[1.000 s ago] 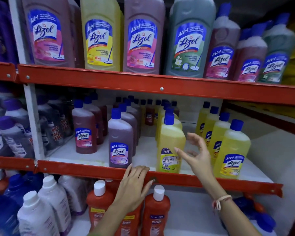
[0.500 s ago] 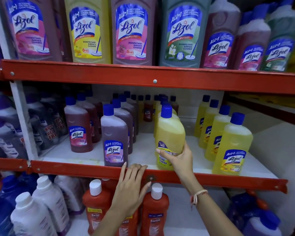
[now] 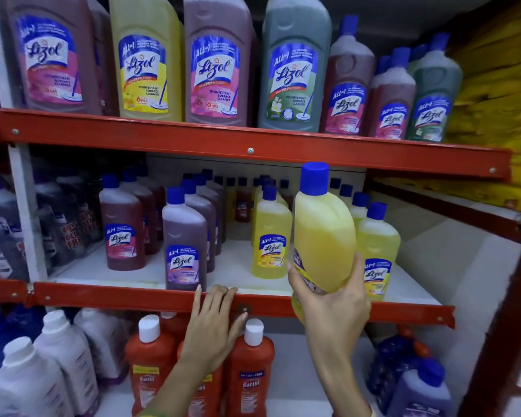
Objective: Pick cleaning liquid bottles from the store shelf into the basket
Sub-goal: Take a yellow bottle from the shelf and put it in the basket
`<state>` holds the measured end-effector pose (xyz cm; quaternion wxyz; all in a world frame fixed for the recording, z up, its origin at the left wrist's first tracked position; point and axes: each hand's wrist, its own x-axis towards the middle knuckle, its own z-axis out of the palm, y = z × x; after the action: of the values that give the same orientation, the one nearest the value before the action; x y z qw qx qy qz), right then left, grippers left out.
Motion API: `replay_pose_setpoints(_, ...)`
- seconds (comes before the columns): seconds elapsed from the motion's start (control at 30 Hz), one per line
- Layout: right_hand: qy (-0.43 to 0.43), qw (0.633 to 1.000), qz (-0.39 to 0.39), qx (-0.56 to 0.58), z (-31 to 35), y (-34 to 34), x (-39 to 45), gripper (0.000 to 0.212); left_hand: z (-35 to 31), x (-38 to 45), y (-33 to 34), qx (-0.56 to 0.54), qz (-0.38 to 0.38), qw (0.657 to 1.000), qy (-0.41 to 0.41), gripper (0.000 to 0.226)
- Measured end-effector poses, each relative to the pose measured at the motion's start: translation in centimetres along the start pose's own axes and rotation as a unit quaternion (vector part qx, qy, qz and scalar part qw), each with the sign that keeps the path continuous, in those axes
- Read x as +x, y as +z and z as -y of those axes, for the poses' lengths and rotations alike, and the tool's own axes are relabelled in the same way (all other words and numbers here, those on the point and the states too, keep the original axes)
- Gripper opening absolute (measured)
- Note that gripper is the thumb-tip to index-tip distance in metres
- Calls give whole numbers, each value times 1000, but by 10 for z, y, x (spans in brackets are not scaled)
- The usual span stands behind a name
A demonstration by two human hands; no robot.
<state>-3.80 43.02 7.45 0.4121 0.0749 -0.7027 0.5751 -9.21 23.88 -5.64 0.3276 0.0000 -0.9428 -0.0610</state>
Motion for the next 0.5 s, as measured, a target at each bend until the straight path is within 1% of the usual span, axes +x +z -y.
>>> replay_pose_setpoints(0.07,1,1000,6,7,1,-9,-1,65,-2,0,-2,6,6,1000,-6,62)
replay_pose_setpoints(0.1,10,999,21,35,3,-15,1,64,-2,0,-2,7,10,1000,-7,62)
replay_pose_setpoints(0.17,59,986,86,128,3,-24,7,64,-1,0,-2,9,14,1000,-6,60)
replay_pose_setpoints(0.2,98,969,132,185,3,-28,11,65,-1,0,-1,9,14,1000,-5,59)
replay_pose_setpoints(0.23,144,941,182,246,4,-31,14,68,0,0,-1,9,16,1000,-4,60)
replay_pose_setpoints(0.3,221,868,276,348,4,-35,17,71,1,-1,-1,11,22,1000,2,66)
replay_pose_setpoints(0.33,240,839,309,379,3,-36,18,72,2,-1,0,11,24,1000,8,71)
replay_pose_setpoints(0.4,251,805,352,406,1,-37,20,71,3,-1,0,15,24,999,17,76)
replay_pose_setpoints(0.5,236,775,394,434,0,-39,23,65,2,-1,0,20,26,999,12,75)
